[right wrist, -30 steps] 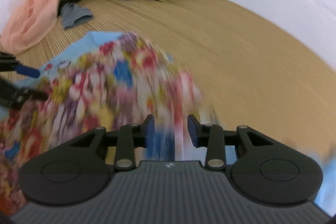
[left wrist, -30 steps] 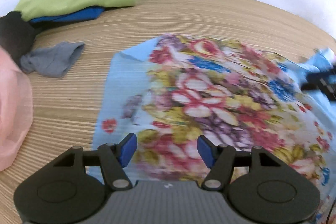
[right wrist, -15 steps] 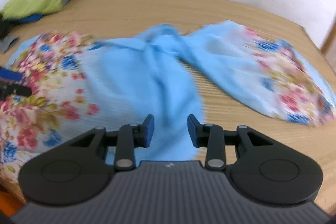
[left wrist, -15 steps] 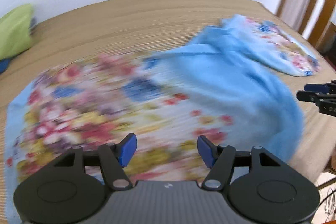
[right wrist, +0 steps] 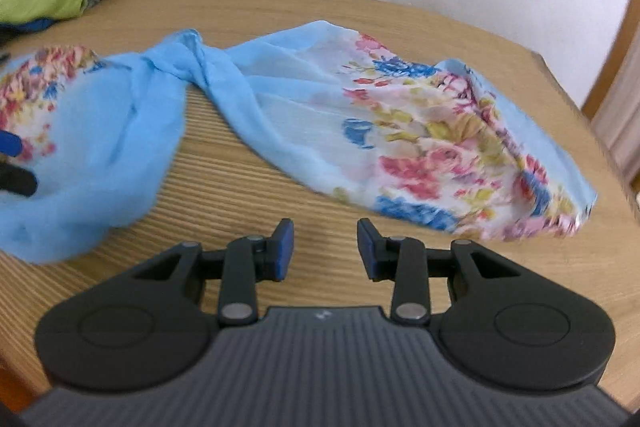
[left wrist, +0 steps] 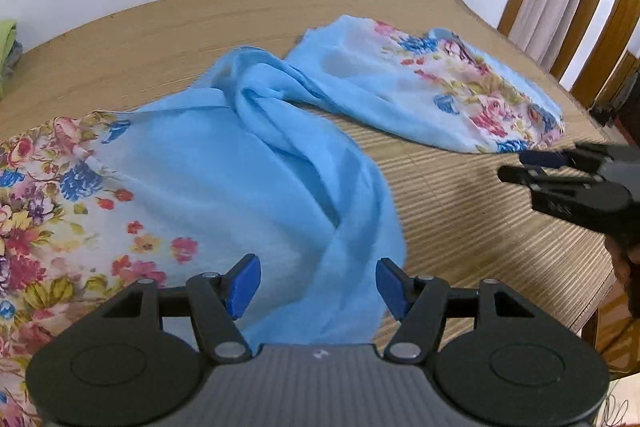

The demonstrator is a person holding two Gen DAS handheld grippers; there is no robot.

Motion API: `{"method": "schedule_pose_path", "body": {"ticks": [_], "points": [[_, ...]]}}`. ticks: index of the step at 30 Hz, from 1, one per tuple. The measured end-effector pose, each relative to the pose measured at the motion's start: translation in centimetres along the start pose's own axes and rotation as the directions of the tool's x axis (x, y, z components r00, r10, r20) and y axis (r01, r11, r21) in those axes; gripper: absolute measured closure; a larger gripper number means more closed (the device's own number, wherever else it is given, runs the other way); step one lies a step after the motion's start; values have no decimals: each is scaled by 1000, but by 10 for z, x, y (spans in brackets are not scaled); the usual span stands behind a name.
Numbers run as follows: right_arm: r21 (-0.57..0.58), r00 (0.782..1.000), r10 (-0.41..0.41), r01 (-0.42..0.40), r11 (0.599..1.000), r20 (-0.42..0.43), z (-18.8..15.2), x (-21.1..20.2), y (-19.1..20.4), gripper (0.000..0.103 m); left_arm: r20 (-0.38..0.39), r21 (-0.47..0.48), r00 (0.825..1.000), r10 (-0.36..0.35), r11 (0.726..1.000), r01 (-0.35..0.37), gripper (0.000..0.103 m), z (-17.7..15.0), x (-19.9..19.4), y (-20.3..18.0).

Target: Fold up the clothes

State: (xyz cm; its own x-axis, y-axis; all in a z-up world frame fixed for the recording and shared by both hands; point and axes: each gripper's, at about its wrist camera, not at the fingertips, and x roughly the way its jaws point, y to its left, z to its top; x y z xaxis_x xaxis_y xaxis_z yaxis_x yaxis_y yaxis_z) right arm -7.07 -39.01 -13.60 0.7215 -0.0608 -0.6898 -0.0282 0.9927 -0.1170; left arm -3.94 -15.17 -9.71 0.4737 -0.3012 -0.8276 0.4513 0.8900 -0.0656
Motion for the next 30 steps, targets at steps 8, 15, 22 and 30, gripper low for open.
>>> {"method": "schedule_pose_path", "body": {"ticks": [8, 15, 22, 30], "points": [[-53, 1000, 19, -18, 998, 21, 6, 46, -24, 47, 6, -52, 999, 35, 998, -35, 37, 19, 22, 6], [48, 990, 130, -132, 990, 51, 14, 73, -55, 50, -14, -48, 997, 76, 996, -77, 37, 42, 36, -5], [78, 962, 262, -268, 960, 80, 26, 47, -97, 99, -57, -152, 982, 179, 971, -186, 37, 51, 56, -14], [11, 833, 404, -440, 898, 378, 109, -61, -185, 99, -96, -322, 956, 276, 901, -292, 37, 45, 57, -13]]}}
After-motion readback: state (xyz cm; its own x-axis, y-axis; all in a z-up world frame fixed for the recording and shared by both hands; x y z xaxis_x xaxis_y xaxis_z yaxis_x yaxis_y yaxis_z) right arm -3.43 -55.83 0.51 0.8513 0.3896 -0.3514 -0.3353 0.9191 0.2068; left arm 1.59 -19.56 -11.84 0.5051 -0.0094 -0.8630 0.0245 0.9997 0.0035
